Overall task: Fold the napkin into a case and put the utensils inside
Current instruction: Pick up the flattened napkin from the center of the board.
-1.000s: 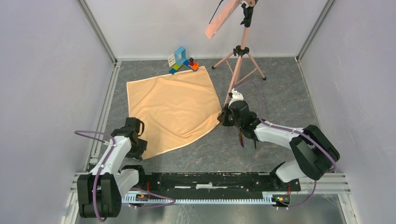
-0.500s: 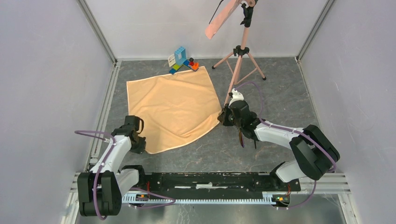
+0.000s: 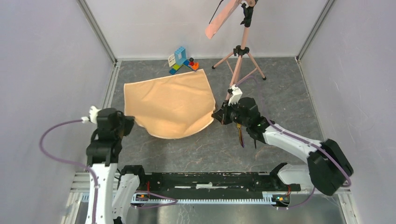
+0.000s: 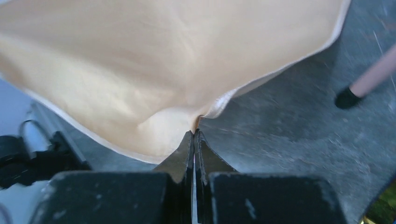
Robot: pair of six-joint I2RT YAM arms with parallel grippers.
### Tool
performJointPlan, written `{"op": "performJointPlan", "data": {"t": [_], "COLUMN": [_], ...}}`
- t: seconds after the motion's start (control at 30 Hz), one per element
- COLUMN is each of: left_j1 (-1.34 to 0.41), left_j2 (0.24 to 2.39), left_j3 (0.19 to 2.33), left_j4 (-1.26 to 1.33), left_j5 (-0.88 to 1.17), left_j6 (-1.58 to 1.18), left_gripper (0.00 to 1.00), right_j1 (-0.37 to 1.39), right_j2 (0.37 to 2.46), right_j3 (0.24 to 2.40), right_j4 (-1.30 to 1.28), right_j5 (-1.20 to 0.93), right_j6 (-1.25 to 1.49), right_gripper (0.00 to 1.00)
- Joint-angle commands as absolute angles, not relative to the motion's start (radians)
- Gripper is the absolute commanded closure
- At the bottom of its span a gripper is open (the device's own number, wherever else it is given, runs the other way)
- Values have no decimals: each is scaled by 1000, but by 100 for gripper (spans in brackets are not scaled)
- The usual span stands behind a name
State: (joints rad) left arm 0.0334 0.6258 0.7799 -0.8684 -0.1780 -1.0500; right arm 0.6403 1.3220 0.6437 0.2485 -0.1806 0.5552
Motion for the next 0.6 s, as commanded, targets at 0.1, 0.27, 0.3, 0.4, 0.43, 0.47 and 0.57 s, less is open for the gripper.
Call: {"op": "performJointPlan", "data": {"t": [0.1, 0.27, 0.3, 0.4, 0.43, 0.47, 0.57], "left_j1": [37, 38, 37, 35, 35, 35, 35], "left_j2": [503, 485, 482, 476, 478, 483, 504], "left_j3": [1287, 1586, 1618, 1662, 1664, 1659, 1598], "left_j4": [-939, -875, -843, -744, -720, -702, -652], "left_j5": [-265, -350, -360, -366, -370, -373, -389], "left_j6": [-849, -800, -787, -737, -729, -723, -720], "left_gripper": [98, 98, 98, 98, 98, 98, 98], "right_j1": [640, 646, 645, 646, 647, 647, 647], "right_j2": [998, 810, 780, 722, 716, 716, 754], "right_j3": [797, 877, 883, 872, 861, 849, 826], "right_j4": [260, 424, 470, 606, 643, 671, 678], "right_j5": [-381, -530, -551, -565, -552, -534, -439], "right_j6": [483, 473, 482, 529, 550, 566, 592], "right_gripper": [100, 100, 100, 100, 100, 100, 100]}}
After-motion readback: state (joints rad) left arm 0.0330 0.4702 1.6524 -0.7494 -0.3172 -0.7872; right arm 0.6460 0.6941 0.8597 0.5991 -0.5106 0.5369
